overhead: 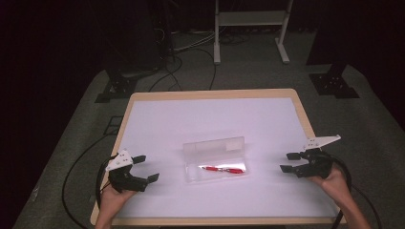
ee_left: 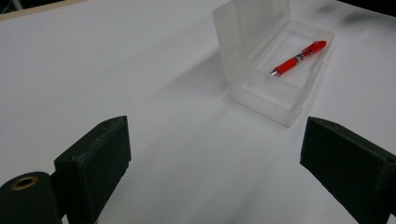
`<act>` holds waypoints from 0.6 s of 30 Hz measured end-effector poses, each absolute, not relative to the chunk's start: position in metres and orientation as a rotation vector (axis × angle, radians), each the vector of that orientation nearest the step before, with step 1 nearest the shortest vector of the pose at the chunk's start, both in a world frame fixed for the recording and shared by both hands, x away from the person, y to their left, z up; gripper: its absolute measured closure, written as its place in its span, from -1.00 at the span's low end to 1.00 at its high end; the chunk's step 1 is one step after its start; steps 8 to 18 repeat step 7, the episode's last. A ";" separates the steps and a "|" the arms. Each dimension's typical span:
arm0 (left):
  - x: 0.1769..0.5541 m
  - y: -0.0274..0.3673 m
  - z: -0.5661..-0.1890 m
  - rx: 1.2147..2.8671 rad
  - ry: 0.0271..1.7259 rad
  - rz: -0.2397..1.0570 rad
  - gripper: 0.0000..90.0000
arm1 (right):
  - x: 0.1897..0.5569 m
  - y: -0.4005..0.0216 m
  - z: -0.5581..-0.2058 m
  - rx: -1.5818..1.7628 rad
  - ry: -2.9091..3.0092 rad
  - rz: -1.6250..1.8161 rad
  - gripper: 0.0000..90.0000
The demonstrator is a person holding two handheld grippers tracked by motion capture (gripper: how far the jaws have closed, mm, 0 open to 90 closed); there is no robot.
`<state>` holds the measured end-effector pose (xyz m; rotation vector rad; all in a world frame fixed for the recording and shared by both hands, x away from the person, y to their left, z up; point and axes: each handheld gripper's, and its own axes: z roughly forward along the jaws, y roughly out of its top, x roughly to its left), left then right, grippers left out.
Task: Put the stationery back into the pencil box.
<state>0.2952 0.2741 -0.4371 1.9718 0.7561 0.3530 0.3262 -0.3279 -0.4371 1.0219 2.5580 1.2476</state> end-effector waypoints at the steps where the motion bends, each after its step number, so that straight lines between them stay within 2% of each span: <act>1: 0.295 0.274 -0.437 1.972 0.755 0.352 -0.83 | 0.323 -0.330 -0.440 1.032 2.548 1.255 -0.25; 7: 0.295 0.272 -0.436 1.961 0.752 0.349 -0.84 | 0.302 -0.329 -0.457 1.079 2.458 1.261 -0.35; 18: 0.295 0.272 -0.436 1.961 0.752 0.349 -0.84 | 0.302 -0.329 -0.457 1.079 2.458 1.261 -0.35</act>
